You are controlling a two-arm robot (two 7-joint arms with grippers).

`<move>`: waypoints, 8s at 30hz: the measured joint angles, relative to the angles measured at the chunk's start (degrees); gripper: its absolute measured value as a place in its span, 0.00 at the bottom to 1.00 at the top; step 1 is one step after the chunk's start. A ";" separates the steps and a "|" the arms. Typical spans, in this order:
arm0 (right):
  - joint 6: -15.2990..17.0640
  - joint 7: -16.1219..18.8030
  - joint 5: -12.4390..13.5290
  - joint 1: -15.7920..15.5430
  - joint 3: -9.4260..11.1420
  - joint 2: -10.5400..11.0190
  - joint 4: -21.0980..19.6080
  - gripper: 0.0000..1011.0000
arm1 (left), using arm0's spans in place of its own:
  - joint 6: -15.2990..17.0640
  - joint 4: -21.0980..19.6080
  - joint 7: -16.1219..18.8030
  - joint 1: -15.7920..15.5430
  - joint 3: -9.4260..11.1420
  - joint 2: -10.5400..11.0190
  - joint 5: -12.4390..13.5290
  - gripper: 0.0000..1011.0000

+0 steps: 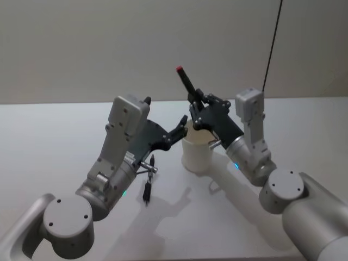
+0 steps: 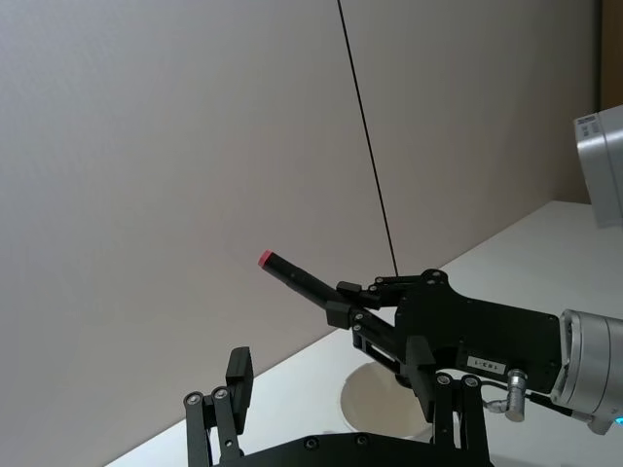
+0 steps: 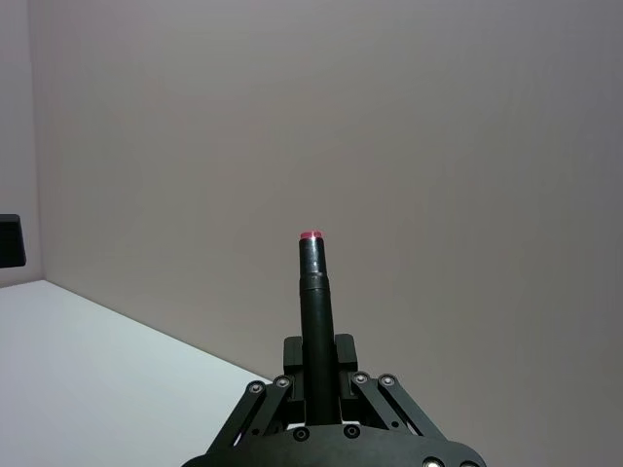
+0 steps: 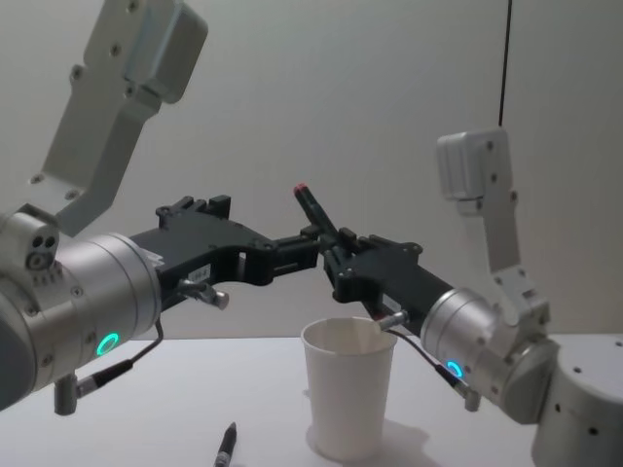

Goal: Place the pen into the pen holder.

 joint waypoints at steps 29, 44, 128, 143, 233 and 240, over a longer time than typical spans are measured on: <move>-9.62 0.27 -0.28 8.92 0.28 -3.12 17.95 0.87 | 0.00 0.00 0.00 0.00 0.00 0.00 0.00 0.99; -10.43 0.28 -0.30 9.62 1.00 -3.35 18.79 0.99 | 0.00 0.00 0.00 0.00 0.00 0.00 0.00 0.99; 37.57 -16.07 6.68 -29.23 5.12 10.93 -56.29 0.99 | 1.42 -0.01 0.24 0.29 -0.27 -0.03 -1.60 0.99; 37.83 -16.37 7.10 -30.02 5.31 11.29 -57.16 0.99 | 8.65 -0.21 2.99 1.09 -1.68 0.03 -8.95 0.99; 37.91 -16.47 7.25 -30.33 5.39 11.43 -57.50 0.99 | 33.98 22.07 0.67 -8.08 -2.05 -6.89 -7.22 0.34; 37.91 -16.46 7.25 -30.33 5.38 11.43 -57.50 0.99 | 34.13 20.26 2.17 -7.47 -1.36 -6.90 -4.57 0.24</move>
